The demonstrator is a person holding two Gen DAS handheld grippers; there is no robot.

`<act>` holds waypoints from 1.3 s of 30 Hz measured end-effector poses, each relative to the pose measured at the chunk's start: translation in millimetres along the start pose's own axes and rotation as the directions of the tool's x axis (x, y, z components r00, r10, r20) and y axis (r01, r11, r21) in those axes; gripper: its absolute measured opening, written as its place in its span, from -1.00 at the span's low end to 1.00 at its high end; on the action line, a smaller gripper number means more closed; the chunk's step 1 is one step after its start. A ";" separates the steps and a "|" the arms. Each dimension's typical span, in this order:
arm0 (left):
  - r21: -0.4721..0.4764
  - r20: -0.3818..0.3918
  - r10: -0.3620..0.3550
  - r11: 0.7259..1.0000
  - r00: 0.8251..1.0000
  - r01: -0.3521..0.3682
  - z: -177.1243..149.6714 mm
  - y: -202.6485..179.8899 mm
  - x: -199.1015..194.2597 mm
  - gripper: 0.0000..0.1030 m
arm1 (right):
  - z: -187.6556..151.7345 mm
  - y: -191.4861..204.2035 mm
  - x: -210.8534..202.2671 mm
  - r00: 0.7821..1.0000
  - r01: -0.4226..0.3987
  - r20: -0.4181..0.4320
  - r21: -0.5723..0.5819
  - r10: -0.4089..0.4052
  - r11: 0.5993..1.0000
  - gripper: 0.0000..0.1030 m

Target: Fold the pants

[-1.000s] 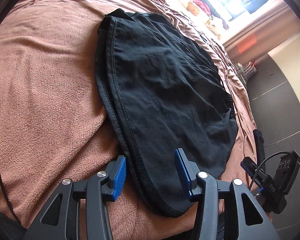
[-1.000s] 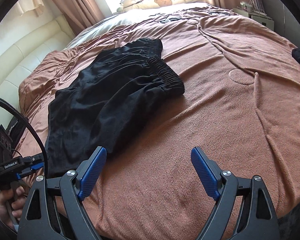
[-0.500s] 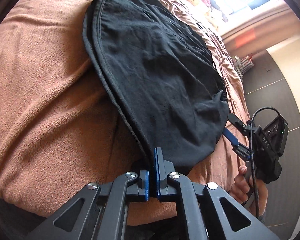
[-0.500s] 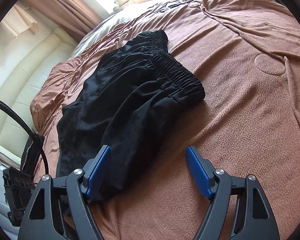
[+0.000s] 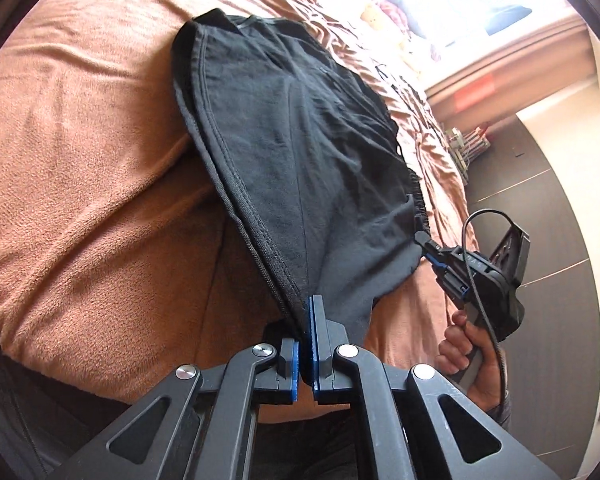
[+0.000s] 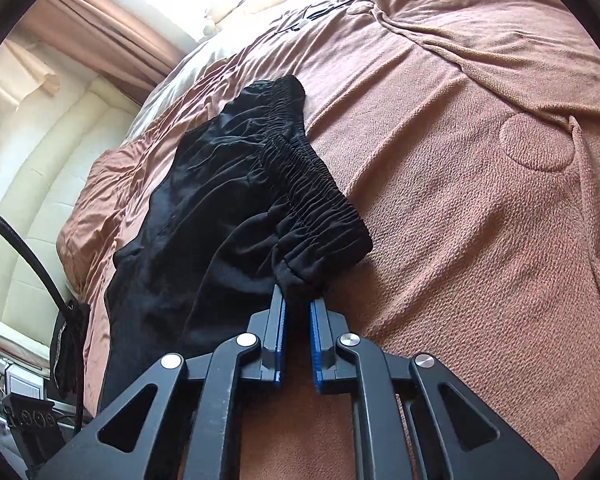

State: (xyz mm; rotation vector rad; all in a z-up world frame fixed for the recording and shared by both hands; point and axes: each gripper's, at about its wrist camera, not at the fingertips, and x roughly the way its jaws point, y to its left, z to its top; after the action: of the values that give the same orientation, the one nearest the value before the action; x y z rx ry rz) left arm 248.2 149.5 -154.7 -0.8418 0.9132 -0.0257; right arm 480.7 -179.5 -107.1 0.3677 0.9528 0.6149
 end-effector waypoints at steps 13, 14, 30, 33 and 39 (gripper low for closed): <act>0.064 0.085 -0.016 0.998 0.996 0.011 37.1 -23.1 -18.4 -0.92 | 1.0 16.4 -20.4 0.997 -0.042 0.061 -0.032 0.044 0.999 -0.96; 0.067 0.091 -0.019 0.998 0.996 0.013 41.6 -25.1 -19.4 -0.92 | 2.3 16.9 -21.7 0.997 -0.047 0.064 -0.032 0.049 0.998 -0.96; 0.099 0.177 -0.068 0.994 0.982 0.051 124.5 -46.9 -37.9 -0.92 | 40.9 41.7 -22.9 0.987 -0.100 0.116 -0.061 0.106 0.993 -0.96; 0.101 0.186 -0.069 0.994 0.980 0.051 143.5 -48.0 -37.4 -0.92 | 50.9 48.5 -15.7 0.987 -0.102 0.118 -0.063 0.109 0.993 -0.96; 0.113 0.193 -0.062 0.993 0.979 0.041 182.9 -51.7 -29.8 -0.92 | 72.6 60.3 2.8 0.987 -0.104 0.119 -0.064 0.111 0.992 -0.96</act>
State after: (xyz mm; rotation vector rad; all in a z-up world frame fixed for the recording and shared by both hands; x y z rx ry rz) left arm 374.8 240.0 -41.4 -0.7525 0.6984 -0.0366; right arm 523.5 -133.1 -36.9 0.4033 0.7997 0.7090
